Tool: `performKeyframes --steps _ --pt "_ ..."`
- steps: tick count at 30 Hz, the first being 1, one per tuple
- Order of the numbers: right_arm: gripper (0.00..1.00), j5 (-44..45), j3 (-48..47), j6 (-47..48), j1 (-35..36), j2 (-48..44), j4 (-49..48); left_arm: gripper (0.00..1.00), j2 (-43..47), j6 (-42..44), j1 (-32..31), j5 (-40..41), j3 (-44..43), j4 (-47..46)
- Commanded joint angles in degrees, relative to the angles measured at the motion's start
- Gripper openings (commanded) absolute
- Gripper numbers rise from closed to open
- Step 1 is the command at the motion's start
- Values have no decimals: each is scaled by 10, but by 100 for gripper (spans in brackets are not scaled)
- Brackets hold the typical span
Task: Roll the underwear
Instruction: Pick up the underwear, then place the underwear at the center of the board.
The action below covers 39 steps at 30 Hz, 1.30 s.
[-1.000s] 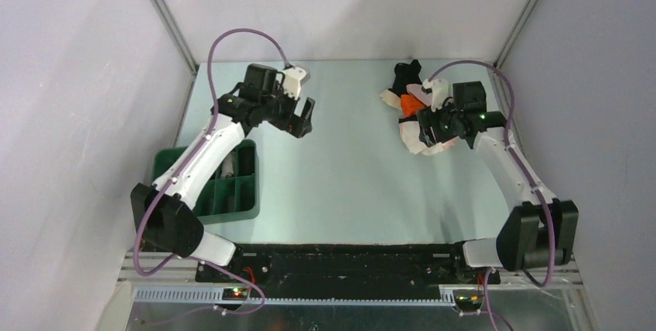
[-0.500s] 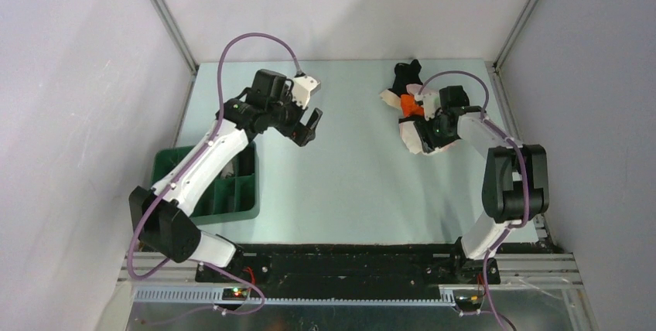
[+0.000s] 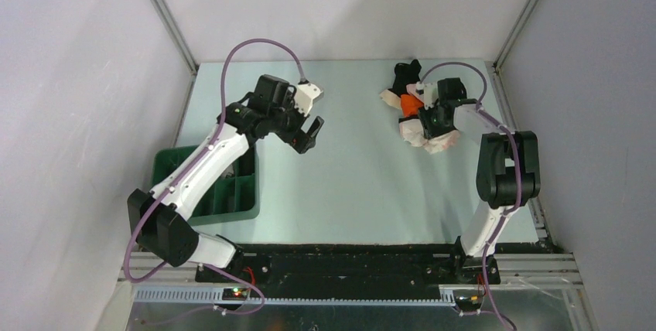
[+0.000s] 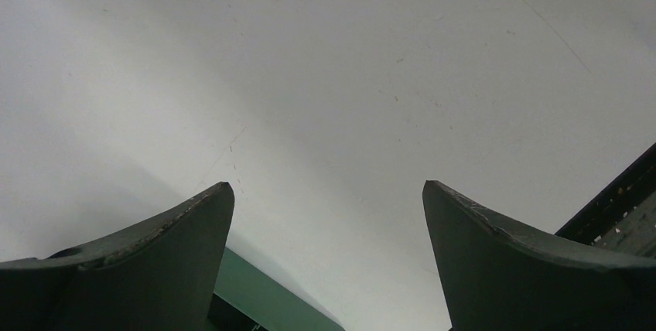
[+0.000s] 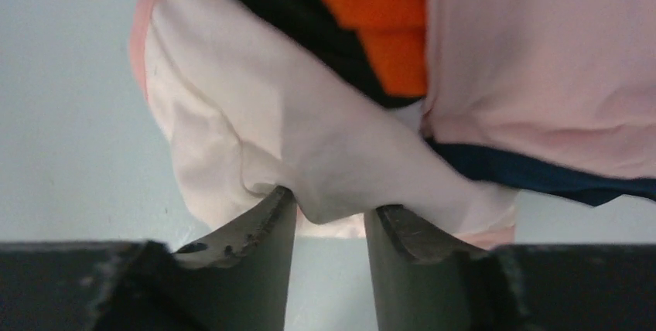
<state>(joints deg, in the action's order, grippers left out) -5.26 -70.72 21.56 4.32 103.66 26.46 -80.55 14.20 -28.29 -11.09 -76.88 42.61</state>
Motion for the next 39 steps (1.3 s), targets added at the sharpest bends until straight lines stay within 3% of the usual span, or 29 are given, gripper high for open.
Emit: performKeyframes --steps 1,4,5,12,20,24,28,32,33,35,39 --pt "34 -21 -64 -34 -9 30 -31 99 19 19 -11 1 8 11" --pt "3 -29 -94 -31 -4 39 -22 99 16 21 -15 2 9 15" --pt "0 -32 -105 -31 -3 36 -10 100 15 21 -16 3 9 15" --pt "0 -122 -118 -65 9 -74 53 98 5 23 -16 13 6 -2" --pt "0 -247 -109 -145 93 -256 139 96 -4 45 -16 34 -7 0" --pt "0 -406 -92 -182 108 -301 191 96 11 68 -4 62 10 -1" --pt "0 -445 -23 -264 73 -306 157 96 22 62 16 68 29 -12" --pt "29 -439 13 -369 4 -224 44 95 16 48 20 54 28 -19" --pt "41 -423 8 -375 -2 -197 32 95 13 42 20 50 26 -20" --pt "51 -350 -24 -373 -17 -162 28 95 7 31 20 41 20 -20" --pt "55 -230 -73 -334 -26 -149 85 94 -1 16 19 27 11 -21"
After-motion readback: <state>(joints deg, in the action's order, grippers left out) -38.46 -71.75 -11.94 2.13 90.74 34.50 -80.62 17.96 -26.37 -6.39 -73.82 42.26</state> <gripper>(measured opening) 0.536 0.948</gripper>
